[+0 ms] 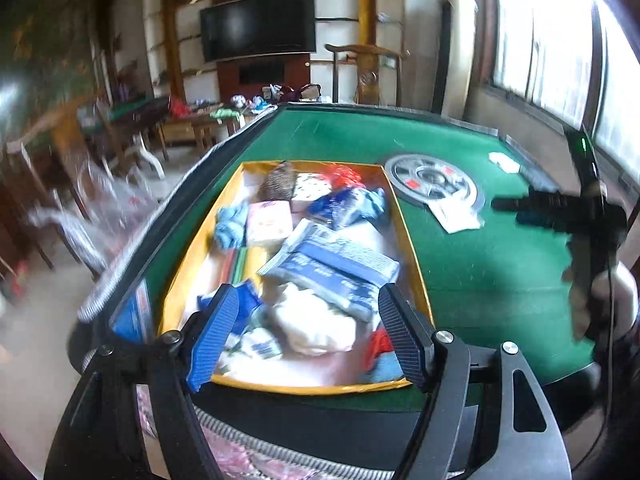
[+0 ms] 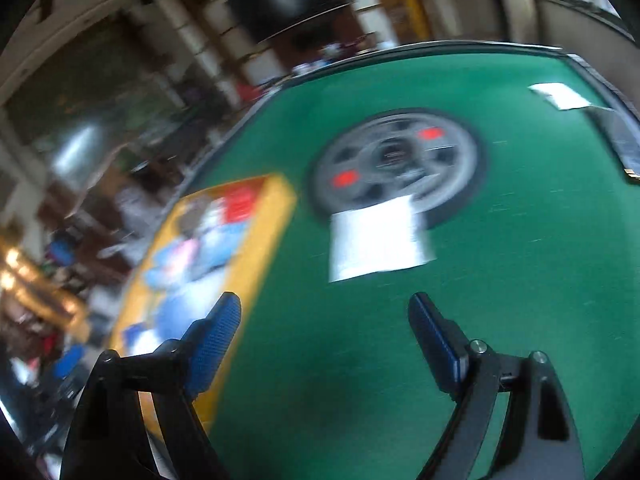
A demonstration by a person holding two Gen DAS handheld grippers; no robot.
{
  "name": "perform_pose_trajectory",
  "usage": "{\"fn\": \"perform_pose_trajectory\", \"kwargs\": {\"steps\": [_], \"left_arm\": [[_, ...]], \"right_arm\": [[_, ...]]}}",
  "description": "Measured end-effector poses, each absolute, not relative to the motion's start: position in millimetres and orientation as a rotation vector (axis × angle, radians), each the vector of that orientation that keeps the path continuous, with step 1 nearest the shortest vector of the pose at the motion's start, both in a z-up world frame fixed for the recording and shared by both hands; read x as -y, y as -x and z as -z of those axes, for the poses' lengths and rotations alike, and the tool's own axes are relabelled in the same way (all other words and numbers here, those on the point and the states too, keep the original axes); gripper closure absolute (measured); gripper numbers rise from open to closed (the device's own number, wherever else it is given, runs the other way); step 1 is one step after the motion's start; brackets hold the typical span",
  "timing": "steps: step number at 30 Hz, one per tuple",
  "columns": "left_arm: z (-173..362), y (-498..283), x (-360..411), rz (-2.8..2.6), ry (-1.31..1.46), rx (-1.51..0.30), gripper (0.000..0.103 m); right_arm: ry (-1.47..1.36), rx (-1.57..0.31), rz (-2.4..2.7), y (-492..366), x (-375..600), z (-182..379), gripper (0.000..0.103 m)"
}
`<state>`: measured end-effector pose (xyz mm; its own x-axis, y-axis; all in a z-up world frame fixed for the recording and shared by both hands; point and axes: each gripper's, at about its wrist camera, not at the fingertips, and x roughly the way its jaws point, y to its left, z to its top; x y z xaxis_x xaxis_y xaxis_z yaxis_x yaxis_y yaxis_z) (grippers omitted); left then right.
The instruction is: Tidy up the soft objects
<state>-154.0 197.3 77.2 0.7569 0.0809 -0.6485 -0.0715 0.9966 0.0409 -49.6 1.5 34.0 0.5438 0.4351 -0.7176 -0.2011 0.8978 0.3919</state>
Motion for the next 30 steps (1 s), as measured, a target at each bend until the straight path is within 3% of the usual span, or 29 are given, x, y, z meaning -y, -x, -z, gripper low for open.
{"fn": "perform_pose_trajectory", "kwargs": {"steps": [21,26,28,29,30], "left_arm": [[-65,110,-162,-0.196,-0.113,-0.78,0.031],[-81,124,-167,-0.257,-0.078,-0.641,0.031],[-101,147,-169,-0.311,-0.063,-0.476,0.018],[-111,160,-171,-0.323,-0.051,-0.394,0.0],[-118,171,-173,-0.321,-0.028,-0.329,0.0]], "right_arm": [[-0.12,-0.805,-0.298,43,21,-36,0.021],[-0.054,-0.793,-0.297,48,6,-32,0.021],[-0.003,-0.751,-0.28,55,0,-35,0.021],[0.021,-0.719,-0.27,59,-3,-39,0.021],[0.045,-0.686,-0.259,64,-6,-42,0.021]]}}
